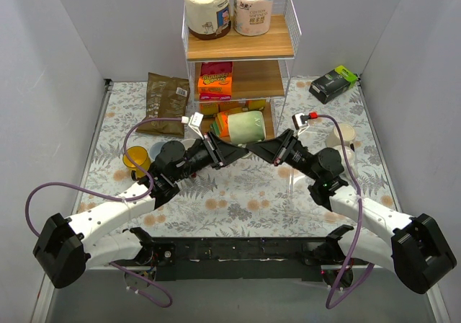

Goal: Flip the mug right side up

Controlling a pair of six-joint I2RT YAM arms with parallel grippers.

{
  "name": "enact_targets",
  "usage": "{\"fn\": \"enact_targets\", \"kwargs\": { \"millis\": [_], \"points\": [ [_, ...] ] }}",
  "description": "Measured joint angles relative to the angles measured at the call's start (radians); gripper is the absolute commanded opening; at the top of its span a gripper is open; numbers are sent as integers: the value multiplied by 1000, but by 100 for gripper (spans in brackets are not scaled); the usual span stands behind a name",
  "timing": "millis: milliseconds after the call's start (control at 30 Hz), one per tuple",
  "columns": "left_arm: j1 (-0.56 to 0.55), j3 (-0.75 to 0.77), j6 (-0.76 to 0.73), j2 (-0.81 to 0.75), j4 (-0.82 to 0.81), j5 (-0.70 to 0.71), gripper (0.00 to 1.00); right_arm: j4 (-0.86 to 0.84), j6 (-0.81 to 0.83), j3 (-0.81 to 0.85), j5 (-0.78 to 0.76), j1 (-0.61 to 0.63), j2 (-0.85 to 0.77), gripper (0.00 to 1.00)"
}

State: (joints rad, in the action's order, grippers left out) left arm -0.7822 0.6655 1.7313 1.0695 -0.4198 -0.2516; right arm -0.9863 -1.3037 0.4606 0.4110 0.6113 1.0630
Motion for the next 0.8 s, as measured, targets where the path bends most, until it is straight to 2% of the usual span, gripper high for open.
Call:
{"fn": "enact_targets", "kwargs": {
  "millis": [233, 267, 300, 367, 400, 467, 500, 567, 800],
  "points": [
    [5, 1, -26, 0, 51, 7, 0, 80, 54, 16, 2, 5, 0, 2],
    [6, 1, -30, 0, 61, 11, 0, 102, 64, 22, 2, 6, 0, 5],
    [6, 3, -35, -1, 75, 18, 0, 127, 78, 29, 2, 6, 0, 15],
    [6, 10, -47, -2, 116, 33, 0, 183, 100, 44, 2, 9, 0, 25],
    [6, 17, -53, -2, 140, 39, 0, 210, 109, 51, -1, 11, 0, 35],
    [6, 27, -68, -2, 182, 55, 0, 259, 127, 61, -5, 15, -2, 41],
    [6, 33, -79, -2, 196, 61, 0, 279, 131, 62, -7, 17, -2, 47],
    [6, 44, -95, -5, 220, 80, 0, 342, 136, 62, -9, 21, -2, 51],
    [6, 50, -128, -15, 295, 112, 0, 435, 131, 58, -16, 27, -2, 55]
  ]
}}
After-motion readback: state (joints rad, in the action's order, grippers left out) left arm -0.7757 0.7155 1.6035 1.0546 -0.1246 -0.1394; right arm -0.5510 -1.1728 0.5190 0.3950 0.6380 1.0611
